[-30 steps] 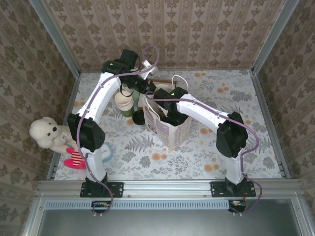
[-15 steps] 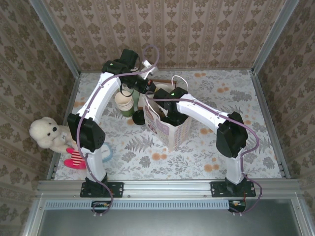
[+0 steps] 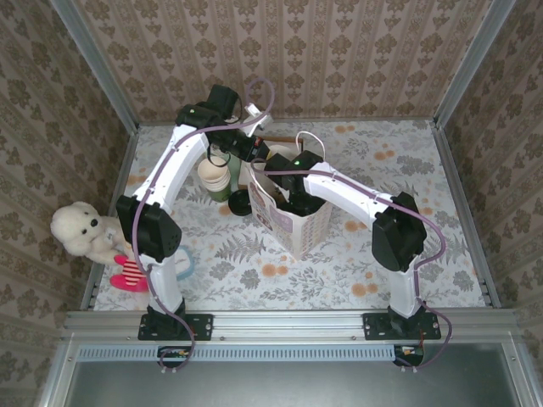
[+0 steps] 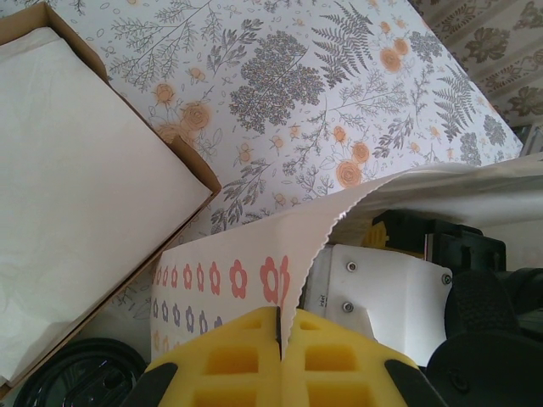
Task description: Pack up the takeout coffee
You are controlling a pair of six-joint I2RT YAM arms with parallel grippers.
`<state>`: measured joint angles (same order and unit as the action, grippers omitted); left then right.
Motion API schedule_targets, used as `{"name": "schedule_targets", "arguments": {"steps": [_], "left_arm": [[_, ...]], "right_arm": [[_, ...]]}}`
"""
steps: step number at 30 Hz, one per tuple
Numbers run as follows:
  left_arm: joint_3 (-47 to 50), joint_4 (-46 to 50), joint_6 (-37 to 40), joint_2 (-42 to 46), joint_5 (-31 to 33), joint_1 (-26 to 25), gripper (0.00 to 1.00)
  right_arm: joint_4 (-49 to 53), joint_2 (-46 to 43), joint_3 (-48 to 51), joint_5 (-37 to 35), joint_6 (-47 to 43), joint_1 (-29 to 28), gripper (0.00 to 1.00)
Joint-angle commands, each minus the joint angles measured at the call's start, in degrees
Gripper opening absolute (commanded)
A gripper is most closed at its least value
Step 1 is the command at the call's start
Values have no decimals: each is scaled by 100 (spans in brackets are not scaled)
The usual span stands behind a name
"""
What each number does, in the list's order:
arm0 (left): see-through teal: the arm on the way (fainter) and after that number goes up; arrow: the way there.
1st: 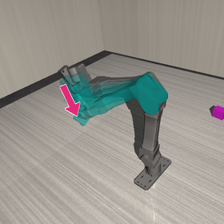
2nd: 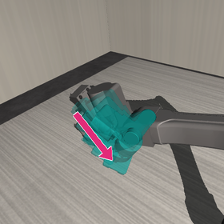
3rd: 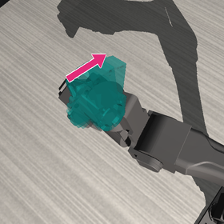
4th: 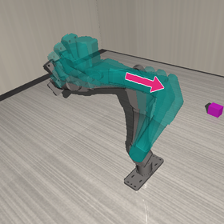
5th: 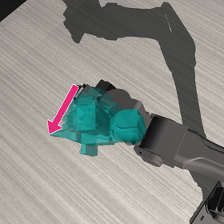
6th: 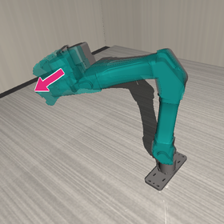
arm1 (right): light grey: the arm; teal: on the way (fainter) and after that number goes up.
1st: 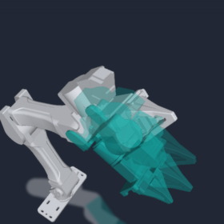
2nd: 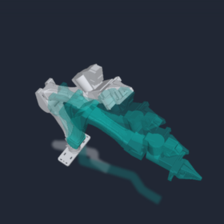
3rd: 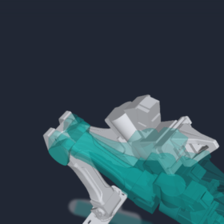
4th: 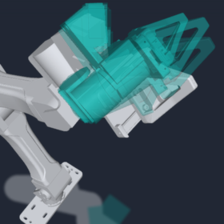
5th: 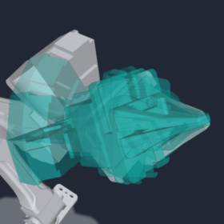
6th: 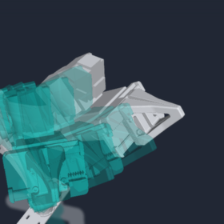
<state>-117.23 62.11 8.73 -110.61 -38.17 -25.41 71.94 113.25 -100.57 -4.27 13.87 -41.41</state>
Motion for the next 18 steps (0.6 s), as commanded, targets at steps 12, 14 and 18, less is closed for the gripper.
{"name": "schedule_targets", "arguments": {"steps": [12,14,18], "left_arm": [[51,-58,-55,66,-302,15,0],[60,-66,-55,74,-313,25,0],[80,-59,-60,74,-323,20,0]], "right_arm": [[13,428,187,-178,90,43,59],[-12,414,212,-197,85,45,59],[-130,390,274,-201,88,45,59]]}}
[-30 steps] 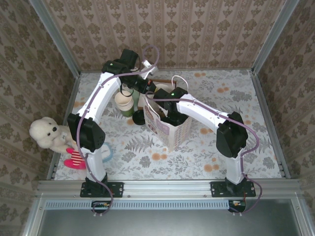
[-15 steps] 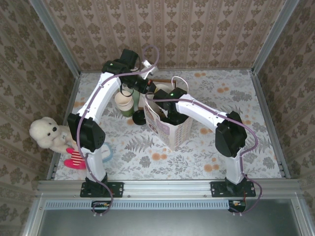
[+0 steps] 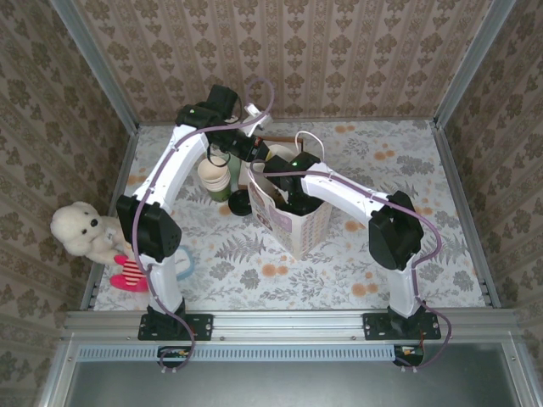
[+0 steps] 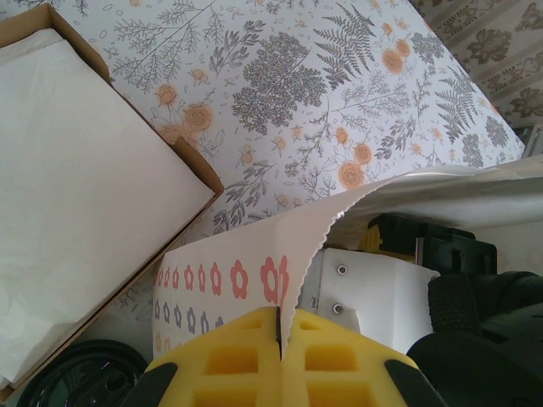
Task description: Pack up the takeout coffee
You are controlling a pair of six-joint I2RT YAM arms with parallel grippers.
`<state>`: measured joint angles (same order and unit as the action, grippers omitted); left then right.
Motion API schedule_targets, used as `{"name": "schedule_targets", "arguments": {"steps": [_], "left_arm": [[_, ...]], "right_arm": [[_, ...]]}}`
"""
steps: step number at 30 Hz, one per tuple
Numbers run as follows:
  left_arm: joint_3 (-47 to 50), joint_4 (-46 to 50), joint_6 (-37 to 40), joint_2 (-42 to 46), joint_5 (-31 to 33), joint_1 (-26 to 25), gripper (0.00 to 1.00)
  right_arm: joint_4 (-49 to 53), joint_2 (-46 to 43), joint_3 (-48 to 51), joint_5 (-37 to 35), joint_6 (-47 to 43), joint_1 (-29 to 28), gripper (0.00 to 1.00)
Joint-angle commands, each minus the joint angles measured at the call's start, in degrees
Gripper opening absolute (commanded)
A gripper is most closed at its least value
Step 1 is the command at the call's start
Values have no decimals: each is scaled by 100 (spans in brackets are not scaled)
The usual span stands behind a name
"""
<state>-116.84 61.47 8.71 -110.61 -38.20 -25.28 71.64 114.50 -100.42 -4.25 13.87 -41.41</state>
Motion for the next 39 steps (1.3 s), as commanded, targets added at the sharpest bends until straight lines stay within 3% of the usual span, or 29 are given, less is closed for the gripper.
{"name": "schedule_targets", "arguments": {"steps": [1,29,39], "left_arm": [[38,5,-60,73,-326,5,0],[-14,-66,-165,-13,-431,7,0],[3,-30,-125,52,-407,11,0]], "right_arm": [[-133,258,276,-204,88,46,59],[-876,2,430,-163,37,11,58],[-964,208,966,-321,28,32,58]]}}
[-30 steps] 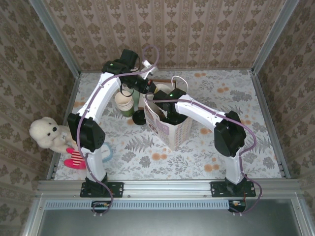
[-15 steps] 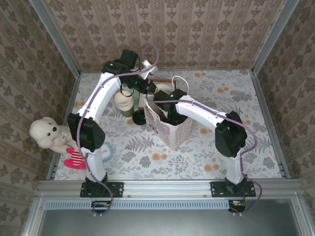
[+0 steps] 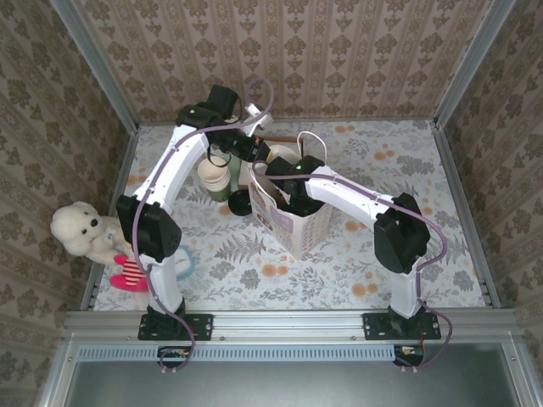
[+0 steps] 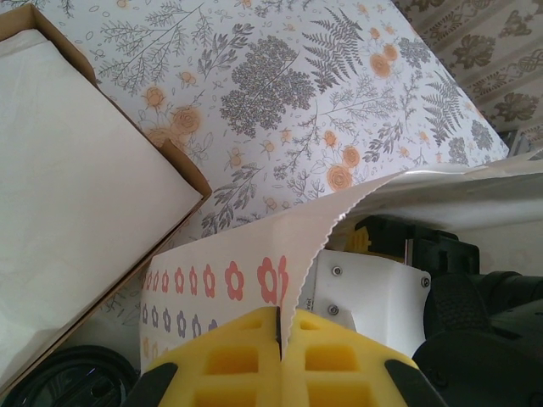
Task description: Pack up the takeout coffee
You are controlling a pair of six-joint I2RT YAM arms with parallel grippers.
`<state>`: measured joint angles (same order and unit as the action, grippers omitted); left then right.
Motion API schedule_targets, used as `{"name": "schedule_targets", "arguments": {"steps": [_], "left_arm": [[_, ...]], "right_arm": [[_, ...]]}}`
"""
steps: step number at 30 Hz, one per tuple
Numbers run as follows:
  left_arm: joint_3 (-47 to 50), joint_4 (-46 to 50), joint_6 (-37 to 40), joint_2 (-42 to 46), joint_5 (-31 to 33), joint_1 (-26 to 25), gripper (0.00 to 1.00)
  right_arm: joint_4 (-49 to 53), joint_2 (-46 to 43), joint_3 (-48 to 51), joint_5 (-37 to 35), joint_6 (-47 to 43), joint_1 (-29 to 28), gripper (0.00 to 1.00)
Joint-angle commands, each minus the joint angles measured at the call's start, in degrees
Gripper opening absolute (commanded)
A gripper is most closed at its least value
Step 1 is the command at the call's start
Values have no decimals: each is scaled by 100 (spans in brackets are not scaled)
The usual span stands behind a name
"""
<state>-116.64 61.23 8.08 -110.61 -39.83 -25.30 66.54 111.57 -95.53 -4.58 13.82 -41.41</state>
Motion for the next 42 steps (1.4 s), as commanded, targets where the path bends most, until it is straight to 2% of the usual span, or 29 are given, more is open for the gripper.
{"name": "schedule_targets", "arguments": {"steps": [1,12,23,42], "left_arm": [[-17,-15,-67,57,-249,11,0],[-34,-41,-85,30,-267,16,0],[-34,-28,-65,22,-274,19,0],[-49,-6,-48,39,-296,20,0]], "right_arm": [[-455,521,528,-318,39,28,58],[-561,777,1016,-483,50,28,58],[-471,1066,972,-544,40,36,58],[-414,911,745,-423,50,36,60]]}}
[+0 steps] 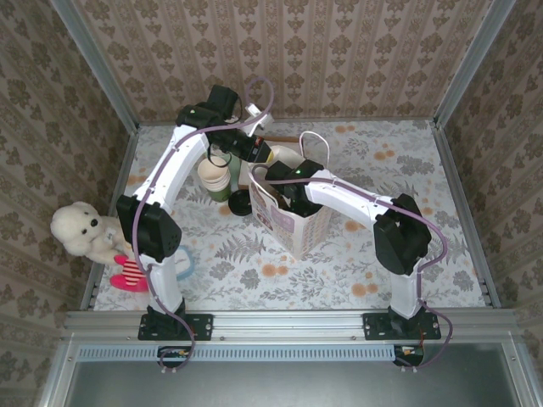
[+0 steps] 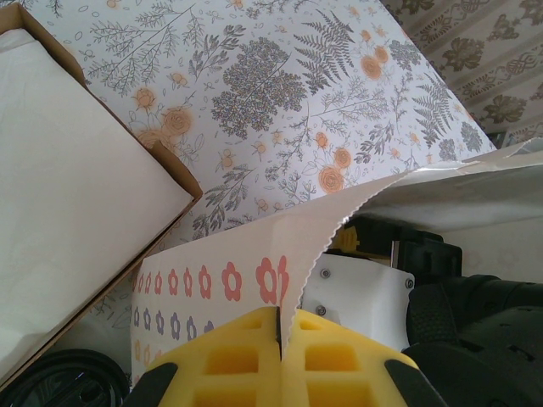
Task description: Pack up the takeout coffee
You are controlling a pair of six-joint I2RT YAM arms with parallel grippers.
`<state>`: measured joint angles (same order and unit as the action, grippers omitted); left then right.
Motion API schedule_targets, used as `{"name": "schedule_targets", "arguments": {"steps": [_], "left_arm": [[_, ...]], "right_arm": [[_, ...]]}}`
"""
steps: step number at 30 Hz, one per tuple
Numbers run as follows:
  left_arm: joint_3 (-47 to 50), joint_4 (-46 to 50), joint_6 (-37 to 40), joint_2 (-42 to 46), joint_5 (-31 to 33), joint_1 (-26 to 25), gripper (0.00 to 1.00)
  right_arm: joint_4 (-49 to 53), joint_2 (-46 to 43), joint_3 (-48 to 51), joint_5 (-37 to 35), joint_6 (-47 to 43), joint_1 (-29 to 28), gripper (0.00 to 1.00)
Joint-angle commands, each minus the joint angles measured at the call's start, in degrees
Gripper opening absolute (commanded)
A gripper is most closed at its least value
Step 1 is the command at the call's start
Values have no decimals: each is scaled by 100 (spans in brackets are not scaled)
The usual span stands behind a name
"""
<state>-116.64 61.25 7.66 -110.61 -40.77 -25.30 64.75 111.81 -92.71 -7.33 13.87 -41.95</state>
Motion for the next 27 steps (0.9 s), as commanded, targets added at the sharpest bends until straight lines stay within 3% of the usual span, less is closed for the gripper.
{"name": "schedule_targets", "arguments": {"steps": [1,18,27], "left_arm": [[-43,-8,-6,39,-202,23,0],[-34,-56,-63,109,-235,-1,0],[53,-64,-53,83,-246,-1,0]], "right_arm": [[-226,871,438,-146,46,95,60],[-186,503,-63,48,116,91,65],[-580,889,512,145,255,100,62]]}}
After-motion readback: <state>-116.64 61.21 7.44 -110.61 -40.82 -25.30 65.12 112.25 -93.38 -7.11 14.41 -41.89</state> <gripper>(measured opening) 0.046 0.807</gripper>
